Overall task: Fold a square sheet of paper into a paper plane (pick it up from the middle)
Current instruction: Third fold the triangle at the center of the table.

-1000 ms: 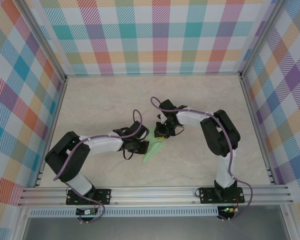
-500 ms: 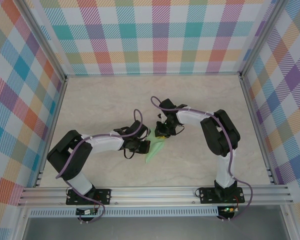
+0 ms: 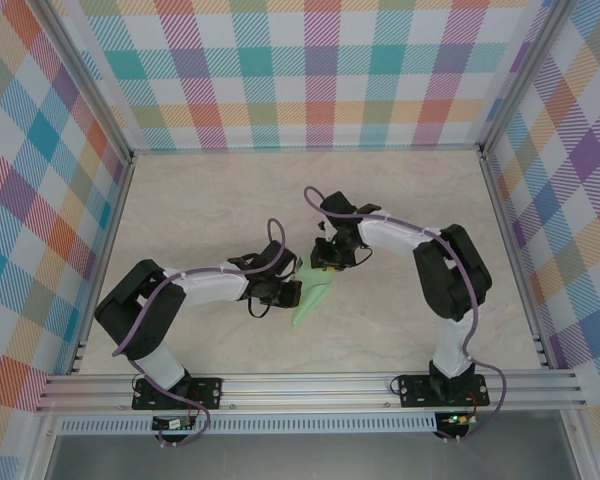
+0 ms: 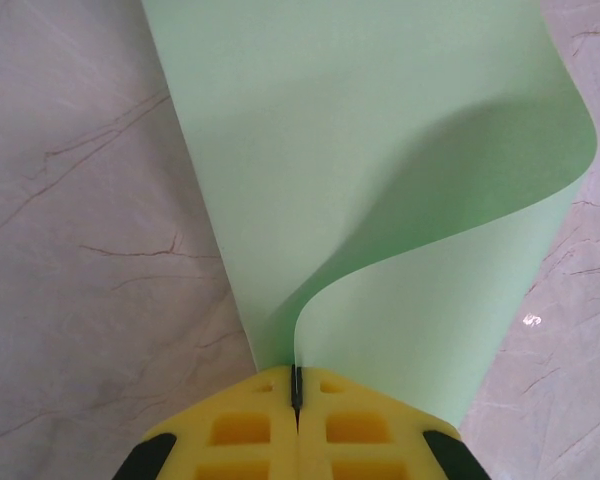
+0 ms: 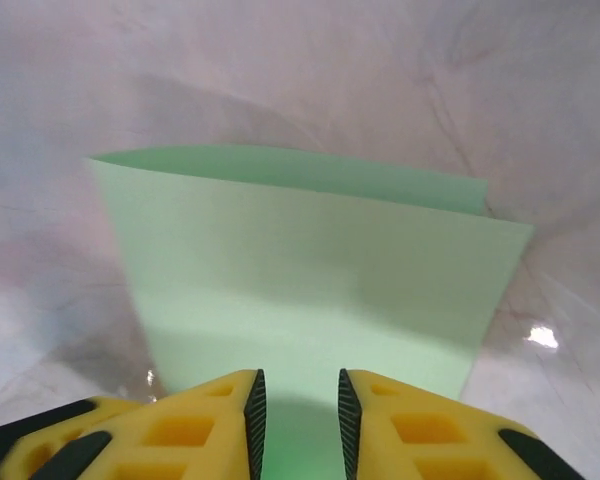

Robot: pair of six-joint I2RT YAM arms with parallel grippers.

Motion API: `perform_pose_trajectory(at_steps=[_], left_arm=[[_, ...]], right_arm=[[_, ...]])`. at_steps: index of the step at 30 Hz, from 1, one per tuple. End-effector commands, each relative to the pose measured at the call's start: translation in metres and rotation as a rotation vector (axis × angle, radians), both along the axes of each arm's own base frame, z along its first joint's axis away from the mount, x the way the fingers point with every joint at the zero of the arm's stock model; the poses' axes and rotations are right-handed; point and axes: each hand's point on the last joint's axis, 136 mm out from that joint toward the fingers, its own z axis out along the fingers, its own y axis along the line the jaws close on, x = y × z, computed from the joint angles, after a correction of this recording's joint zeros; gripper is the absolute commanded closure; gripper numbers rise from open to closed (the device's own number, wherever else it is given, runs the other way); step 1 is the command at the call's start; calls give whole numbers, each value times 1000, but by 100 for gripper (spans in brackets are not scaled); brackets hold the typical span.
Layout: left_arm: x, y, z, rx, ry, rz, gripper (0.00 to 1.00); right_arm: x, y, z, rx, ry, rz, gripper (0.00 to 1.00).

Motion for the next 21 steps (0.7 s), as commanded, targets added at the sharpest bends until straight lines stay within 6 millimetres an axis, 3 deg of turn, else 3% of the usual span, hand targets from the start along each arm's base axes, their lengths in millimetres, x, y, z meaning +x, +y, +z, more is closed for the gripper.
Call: perform_pose_trajectory(at_steps=[1,4,10,15,18,21], left_arm=[[-1,2,-7,6,27,9,100],[-2,0,-7,1,32,5,100],[-1,-4,-6,-20,39,8,100],[1,-5,-3,-28,29,17,100],[4,-5,4,-26,14,20,100],[4,-6,6,-25,12,11,100]], right_arm=[[2,-12,32,8,-86,-78,72],[-8,-21,41,58,-126,-158,79],[-46,-10,56,361,-158,-189,84],[-76,-25,31,339,-77,-262,89],[-79,-44,20,268,-107,-306,87],[-78,-44,25,247,-112,-281,87]])
